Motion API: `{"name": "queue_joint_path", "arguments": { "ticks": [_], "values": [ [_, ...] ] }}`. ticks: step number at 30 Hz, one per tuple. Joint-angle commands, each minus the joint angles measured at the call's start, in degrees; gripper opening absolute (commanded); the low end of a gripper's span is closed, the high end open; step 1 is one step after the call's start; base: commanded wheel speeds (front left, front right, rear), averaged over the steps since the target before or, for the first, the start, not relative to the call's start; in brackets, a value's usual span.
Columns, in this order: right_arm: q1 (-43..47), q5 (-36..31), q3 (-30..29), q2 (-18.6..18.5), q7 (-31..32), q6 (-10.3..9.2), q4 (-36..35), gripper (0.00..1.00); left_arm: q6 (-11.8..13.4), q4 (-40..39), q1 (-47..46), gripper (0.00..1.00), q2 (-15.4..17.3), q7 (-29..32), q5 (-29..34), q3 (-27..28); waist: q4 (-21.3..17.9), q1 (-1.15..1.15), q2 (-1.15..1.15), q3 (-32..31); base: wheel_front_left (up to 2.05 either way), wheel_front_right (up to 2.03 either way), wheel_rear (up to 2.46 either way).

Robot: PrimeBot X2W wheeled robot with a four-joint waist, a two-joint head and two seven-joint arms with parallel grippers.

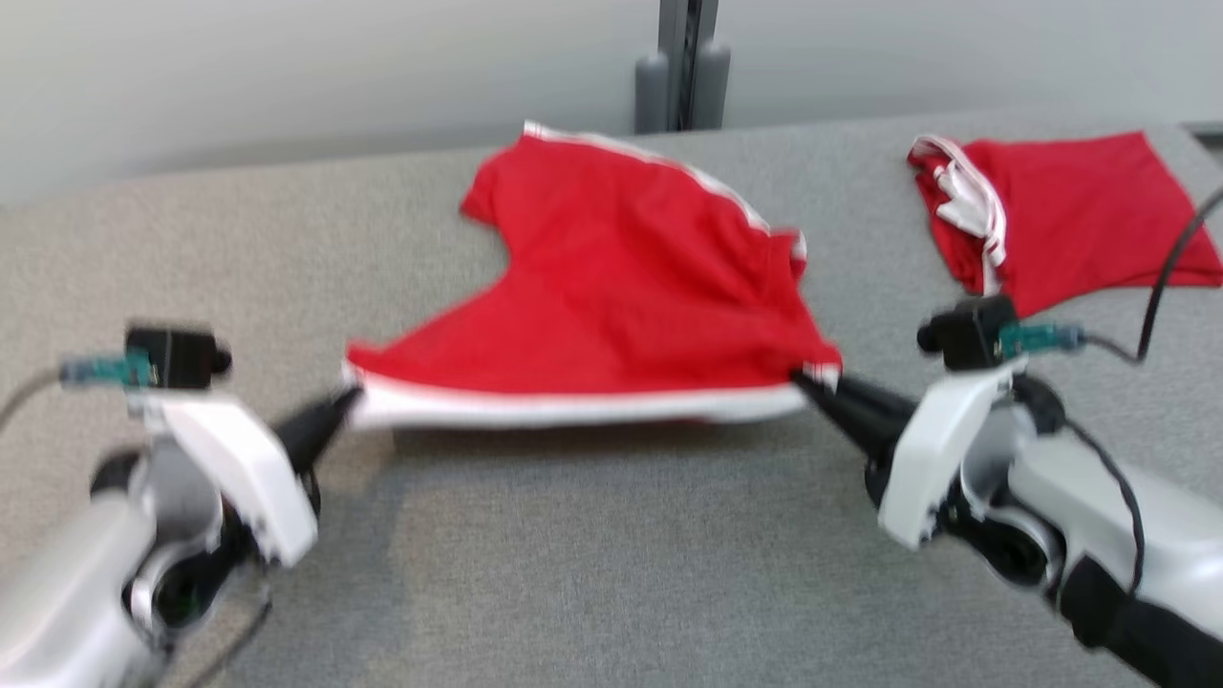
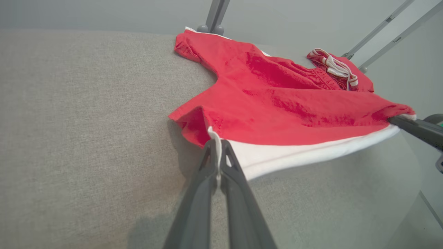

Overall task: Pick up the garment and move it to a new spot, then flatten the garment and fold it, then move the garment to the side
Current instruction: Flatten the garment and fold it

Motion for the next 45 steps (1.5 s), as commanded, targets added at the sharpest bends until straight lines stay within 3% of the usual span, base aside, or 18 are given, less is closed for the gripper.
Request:
{"name": "queue_joint_path", "arguments": {
  "ticks": [1, 5, 6, 16, 21, 28, 45],
  "values": [
    [2.1, 0.8, 0.1, -1.0, -0.4, 0.0, -1.1, 0.0, 1.0, -3.0, 3.0, 0.0, 1.8, 0.6, -1.2, 0.0, -0.1, 0.0, 0.0, -2.7, 0.0, 0.0, 0.0],
    [6.1, 2.2, 0.1, -3.2, -0.6, 0.0, -3.5, 0.0, 3.4, -10.2, 9.1, 0.0, 5.3, 1.9, -2.6, -0.6, 0.4, 0.0, 0.0, -4.6, 0.0, 0.0, 0.0],
    [8.3, 2.6, 0.1, -4.7, -0.2, 0.0, -4.9, 0.0, 4.9, -14.4, 12.7, 0.0, 7.5, 2.6, -3.7, -0.7, 0.6, 0.0, 0.0, -5.5, 0.0, 0.0, 0.0],
    [16.3, 6.1, -0.1, -12.0, 5.1, 0.0, -13.4, 0.0, 10.0, -28.6, 22.0, 0.0, 14.9, 4.1, -7.2, -0.3, 1.4, 0.0, 0.0, -6.6, 0.0, 0.0, 0.0],
    [17.1, 5.1, -1.7, -13.4, 6.8, 0.0, -16.0, 0.0, 11.3, -30.6, 22.4, 0.0, 15.4, 3.5, -7.5, 0.5, 1.0, 0.0, 0.0, -6.6, 0.0, 0.0, 0.0],
    [16.5, 2.8, -5.9, -12.0, 6.8, 0.0, -17.1, 0.0, 11.7, -30.8, 17.5, 0.0, 14.7, 4.1, -7.4, 2.6, -0.6, 0.0, 0.0, -4.8, 0.0, 0.0, 0.0],
    [13.3, 1.3, -18.1, -4.5, 2.1, 0.0, -16.4, 0.0, 8.6, -17.2, -7.4, 0.0, 10.0, 9.6, -4.0, 6.8, -5.6, 0.0, 0.0, 10.0, 0.0, 0.0, 0.0]
  ]
}}
